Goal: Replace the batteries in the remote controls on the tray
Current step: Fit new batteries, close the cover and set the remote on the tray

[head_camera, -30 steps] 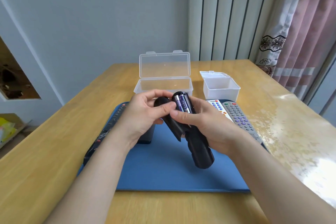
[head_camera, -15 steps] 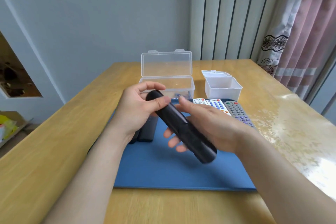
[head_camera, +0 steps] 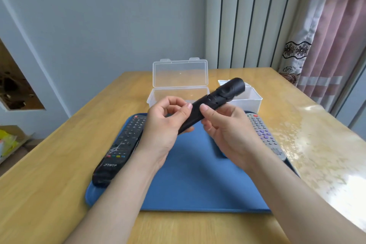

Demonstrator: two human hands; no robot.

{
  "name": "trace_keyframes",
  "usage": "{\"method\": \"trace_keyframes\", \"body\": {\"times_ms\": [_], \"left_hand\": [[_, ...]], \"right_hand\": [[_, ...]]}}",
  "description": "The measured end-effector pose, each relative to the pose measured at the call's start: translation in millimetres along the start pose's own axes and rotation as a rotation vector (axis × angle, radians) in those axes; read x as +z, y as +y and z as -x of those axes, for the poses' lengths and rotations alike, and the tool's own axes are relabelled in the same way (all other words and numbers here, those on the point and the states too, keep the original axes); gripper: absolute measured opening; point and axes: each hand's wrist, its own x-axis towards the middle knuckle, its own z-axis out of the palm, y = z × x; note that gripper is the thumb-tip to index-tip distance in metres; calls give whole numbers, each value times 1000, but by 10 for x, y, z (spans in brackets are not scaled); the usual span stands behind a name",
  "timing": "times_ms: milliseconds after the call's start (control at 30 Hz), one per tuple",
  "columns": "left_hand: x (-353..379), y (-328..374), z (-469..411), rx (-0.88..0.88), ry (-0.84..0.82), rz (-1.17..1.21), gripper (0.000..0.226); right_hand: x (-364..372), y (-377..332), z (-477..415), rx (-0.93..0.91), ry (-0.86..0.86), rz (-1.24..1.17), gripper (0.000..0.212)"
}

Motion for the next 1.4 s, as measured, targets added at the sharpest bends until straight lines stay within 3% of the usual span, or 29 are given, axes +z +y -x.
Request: {"method": "trace_keyframes", "body": {"times_ms": [100,267,400,500,767,1233,1400], "left_hand": [[-12,-9,4,5,-77,-81,10],[-19,-25,21,93,-194,-307,13],[-11,-18,78,482,-310,-808,61],[2,-13,84,576,-422,-964,90],[30,-78,90,700,-359,-997,79],[63,-124,114,723,-351,-1069,79],[46,-124,114,712,-315,-1060,79]], "right_hand": [[-12,-7,-8,4,31,-3,4],[-4,-19,-5,-2,28,-1,18],[-35,-53,-11,18,79,55,23],[-56,-86,-1,21,74,38,25],[12,-112,35,67,76,-129,23],[26,-48,25,52,151,112,24],[62,-9,34,24,126,187,35]]}}
